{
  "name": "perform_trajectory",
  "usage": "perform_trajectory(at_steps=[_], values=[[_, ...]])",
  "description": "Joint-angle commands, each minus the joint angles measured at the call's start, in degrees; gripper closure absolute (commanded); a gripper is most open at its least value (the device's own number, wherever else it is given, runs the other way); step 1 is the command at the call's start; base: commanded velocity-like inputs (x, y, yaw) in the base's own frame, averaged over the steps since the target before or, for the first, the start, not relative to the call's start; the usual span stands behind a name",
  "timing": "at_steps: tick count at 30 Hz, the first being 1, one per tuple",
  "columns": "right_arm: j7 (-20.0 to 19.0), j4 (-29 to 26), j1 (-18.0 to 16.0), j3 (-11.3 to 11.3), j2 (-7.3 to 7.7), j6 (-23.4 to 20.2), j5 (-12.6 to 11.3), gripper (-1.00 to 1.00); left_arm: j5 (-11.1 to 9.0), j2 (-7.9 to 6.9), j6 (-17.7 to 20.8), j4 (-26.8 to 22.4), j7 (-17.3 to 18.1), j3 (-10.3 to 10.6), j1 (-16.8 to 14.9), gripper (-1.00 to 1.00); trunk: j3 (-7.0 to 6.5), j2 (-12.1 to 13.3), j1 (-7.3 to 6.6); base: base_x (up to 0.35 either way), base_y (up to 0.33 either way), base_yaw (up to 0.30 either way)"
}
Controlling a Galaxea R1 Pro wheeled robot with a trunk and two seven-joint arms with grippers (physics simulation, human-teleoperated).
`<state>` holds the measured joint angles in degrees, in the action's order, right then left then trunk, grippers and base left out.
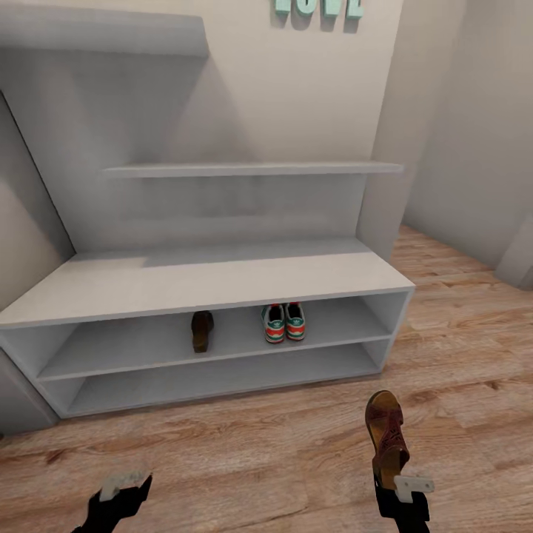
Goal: Pick up the two gym shoes and the two sandals from the corridor floor and place them onto the hallstand (shoe rack) in the corridor, making sure they are on the rack and not on the floor. Arrange them so the two gym shoes are next to each other and the two sandals are next to each other.
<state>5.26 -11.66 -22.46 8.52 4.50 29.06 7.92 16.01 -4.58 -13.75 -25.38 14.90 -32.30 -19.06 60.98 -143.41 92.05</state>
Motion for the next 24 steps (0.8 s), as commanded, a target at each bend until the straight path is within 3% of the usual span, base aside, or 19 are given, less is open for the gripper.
perform_trajectory(at_steps=[1,7,9,13,24], values=[[0.27,0.06,-0.04,0.27,-0.02,0.16,0.61,1.00,0.08,-0.15,-0.70,0.02,0.87,-0.48,0.43,-1.00,0.05,-0.02,-0.01,0.000,0.000,0.000],[0.27,0.06,-0.04,0.27,-0.03,0.20,0.58,1.00,-3.75,-1.70,-3.59,-0.02,5.05,-0.48,3.83,-1.00,0.05,-0.02,-0.01,0.000,0.000,0.000],[0.27,0.06,-0.04,0.27,-0.14,0.21,0.59,1.00,-5.23,-3.14,-4.18,0.36,8.16,-0.48,4.73,-1.00,0.05,-0.02,-0.01,0.000,0.000,0.000],[0.27,0.14,-0.04,0.27,-0.11,0.21,0.61,1.00,-5.36,-3.39,-4.26,0.41,8.53,-0.48,4.81,-1.00,0.05,-0.02,-0.01,-0.051,0.050,0.000],[0.30,0.15,-0.04,0.28,-0.10,0.21,0.56,1.00,-5.38,-3.49,-4.26,0.50,8.57,-0.48,4.82,-1.00,0.05,-0.02,-0.01,-0.218,0.217,0.012]])
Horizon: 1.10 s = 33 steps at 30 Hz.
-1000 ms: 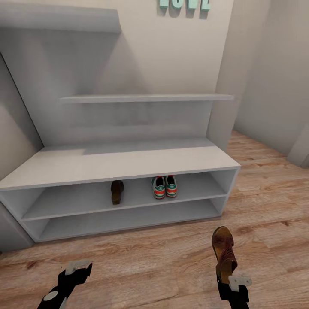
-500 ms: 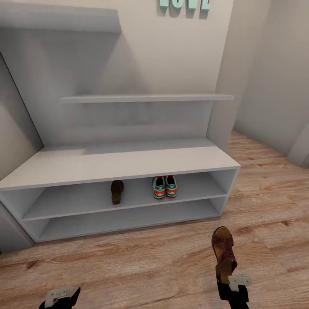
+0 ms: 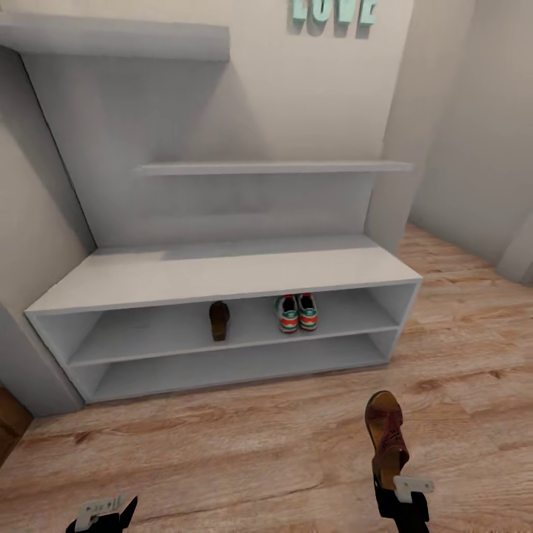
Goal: Pick up the two gym shoes and the two sandals from the corridor floor and place them onto the hallstand (shoe rack) in the corridor, making sure they are on the rack and not on the floor. Arrange them so the two gym shoes are next to each other and the two sandals are next to each other.
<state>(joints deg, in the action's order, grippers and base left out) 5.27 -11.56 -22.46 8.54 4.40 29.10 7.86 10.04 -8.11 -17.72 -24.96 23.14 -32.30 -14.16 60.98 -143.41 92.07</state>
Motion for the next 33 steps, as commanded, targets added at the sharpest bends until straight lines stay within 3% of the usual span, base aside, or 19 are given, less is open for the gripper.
perform_trajectory(at_steps=[1,16,33], values=[[0.30,0.05,-0.04,0.27,-0.01,0.16,0.62,1.00,0.60,0.05,-0.30,0.08,0.32,-0.49,-0.07,-1.00,0.04,-0.02,-0.04,-0.229,0.228,0.132],[0.35,0.05,-0.04,0.33,0.05,0.16,0.61,1.00,0.60,0.02,-0.30,0.09,0.32,-0.49,-0.06,-1.00,0.04,-0.02,-0.04,-0.144,0.262,0.212],[0.30,0.01,-0.04,0.29,0.00,0.16,0.57,1.00,0.60,0.28,-0.30,0.17,0.32,-0.40,-0.07,-1.00,0.04,-0.02,-0.04,-0.032,0.283,-0.028]])
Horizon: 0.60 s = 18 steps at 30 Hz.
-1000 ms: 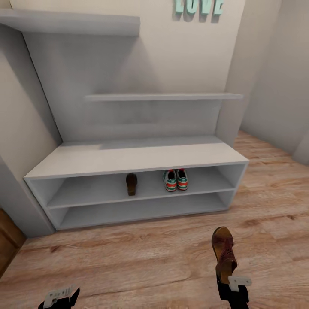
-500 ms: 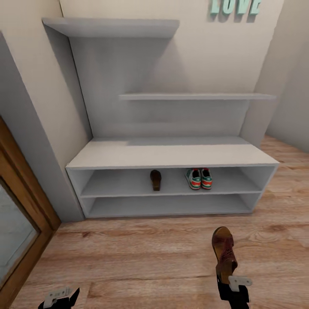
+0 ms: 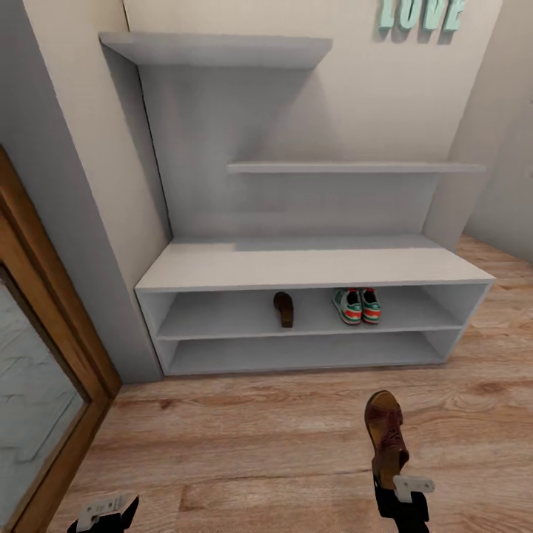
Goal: Pick up the two gym shoes and the two sandals from the corridor floor and place them onto the hallstand (shoe rack) in the corridor, making sure they are on the rack and not on the floor. Arrange them so the two gym shoes are next to each other and the two sandals are next to each other.
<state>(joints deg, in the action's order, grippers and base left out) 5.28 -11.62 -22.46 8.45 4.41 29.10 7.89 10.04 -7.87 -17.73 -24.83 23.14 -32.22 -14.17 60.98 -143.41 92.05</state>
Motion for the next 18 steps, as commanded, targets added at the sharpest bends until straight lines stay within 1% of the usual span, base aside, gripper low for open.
perform_trajectory(at_steps=[1,18], values=[[0.28,0.05,-0.04,0.36,-0.05,0.16,0.55,1.00,0.59,0.03,-0.29,0.05,0.33,-0.48,-0.06,-1.00,0.05,-0.01,-0.01,-0.032,0.036,-0.009],[0.18,0.07,-0.04,0.37,0.01,0.16,0.63,1.00,0.90,0.23,-0.41,0.20,0.33,-0.10,-0.06,-1.00,0.05,-0.01,-0.01,-0.004,0.005,-0.001]])
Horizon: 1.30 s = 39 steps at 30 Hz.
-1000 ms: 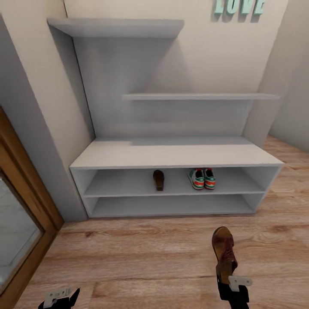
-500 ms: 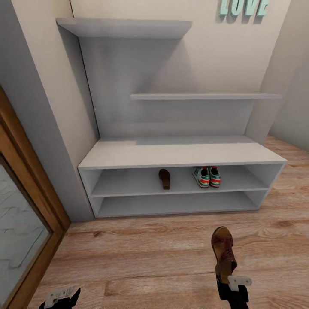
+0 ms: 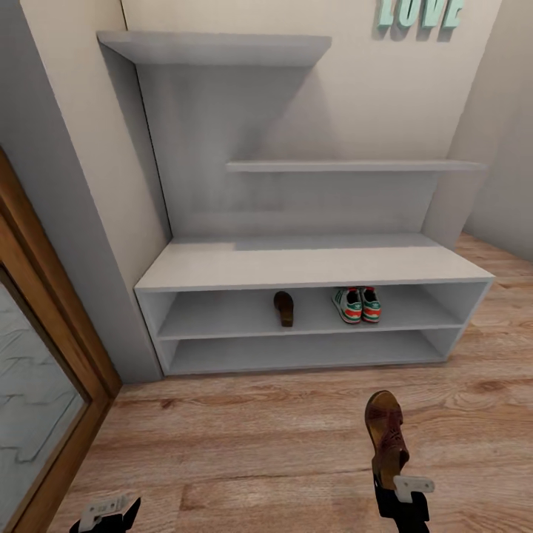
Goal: Pick up the two gym shoes and the two sandals from the corridor floor and place them onto the hallstand (shoe rack) in the corridor, making sure they are on the rack and not on the floor. Arrange them so the two gym shoes are next to each other and the two sandals are next to each other.
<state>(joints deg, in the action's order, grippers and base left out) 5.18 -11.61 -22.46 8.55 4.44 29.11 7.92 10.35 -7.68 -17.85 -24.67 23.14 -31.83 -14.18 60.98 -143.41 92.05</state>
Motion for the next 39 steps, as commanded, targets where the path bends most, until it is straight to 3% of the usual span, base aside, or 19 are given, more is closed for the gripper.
perform_trajectory(at_steps=[1,12,18,22,23,27,30,31,33,34,37,39], values=[[0.27,0.07,-0.04,0.26,-0.02,0.15,0.61,1.00,0.60,0.05,-0.35,0.05,0.33,-0.46,-0.06,-1.00,0.05,-0.02,-0.01,0.000,0.000,0.000],[0.19,-0.14,-0.04,0.13,-0.73,-0.90,0.76,1.00,0.80,0.35,-4.12,0.35,0.54,-0.09,-0.06,-1.00,0.05,-0.02,-0.01,0.000,0.000,0.000],[0.18,-2.05,-0.07,0.01,-3.54,-6.59,0.89,1.00,0.95,0.13,-6.09,1.65,3.30,-0.03,0.00,-1.00,0.05,-0.02,-0.01,0.000,0.000,0.000],[0.20,-6.62,-0.22,-0.02,-5.84,-15.23,1.65,1.00,1.08,-0.05,-7.48,2.23,7.04,-0.05,0.01,-1.00,0.05,-0.02,-0.01,0.000,0.000,0.000],[0.24,-9.09,-0.31,-0.02,-6.71,-19.62,2.25,1.00,1.11,-0.11,-8.06,2.34,8.46,-0.08,0.03,-1.00,0.05,-0.02,-0.01,0.000,0.000,0.000],[0.36,-14.69,-0.45,-0.03,-8.80,-28.67,3.52,1.00,1.06,-0.22,-8.94,2.39,10.66,-0.19,0.50,-1.00,0.05,-0.02,-0.01,0.000,0.000,0.000],[0.49,-22.66,-0.85,-0.07,-12.57,-39.57,4.42,1.00,0.82,-0.35,-9.52,1.78,12.34,-0.36,1.54,-1.00,0.05,-0.02,-0.01,0.000,0.000,0.000],[0.90,-26.36,-2.84,-0.35,-14.44,-45.41,4.69,1.00,0.75,-0.39,-9.67,1.57,12.77,-0.40,1.87,-1.00,0.05,-0.02,-0.01,0.000,0.000,0.000],[2.17,-27.12,-4.90,-1.10,-14.44,-48.08,4.74,1.00,0.82,-0.39,-9.71,1.52,12.88,-0.40,1.96,-1.00,0.05,-0.02,-0.01,0.000,0.000,0.000],[6.96,-27.02,-8.67,-3.10,-14.44,-52.20,4.58,1.00,0.94,-0.40,-9.68,1.48,12.96,-0.18,2.02,-1.00,0.05,-0.02,-0.01,0.000,0.000,0.000],[12.53,-26.70,-12.01,-3.98,-14.44,-54.34,4.39,1.00,1.00,-0.33,-9.61,1.67,12.98,-0.09,2.03,-1.00,0.05,-0.02,-0.01,0.000,0.000,0.000],[13.92,-26.75,-12.89,-4.17,-14.44,-54.63,4.31,1.00,1.06,-0.26,-9.50,1.88,12.94,-0.01,1.99,-1.00,0.05,-0.02,-0.01,0.000,0.000,0.000]])
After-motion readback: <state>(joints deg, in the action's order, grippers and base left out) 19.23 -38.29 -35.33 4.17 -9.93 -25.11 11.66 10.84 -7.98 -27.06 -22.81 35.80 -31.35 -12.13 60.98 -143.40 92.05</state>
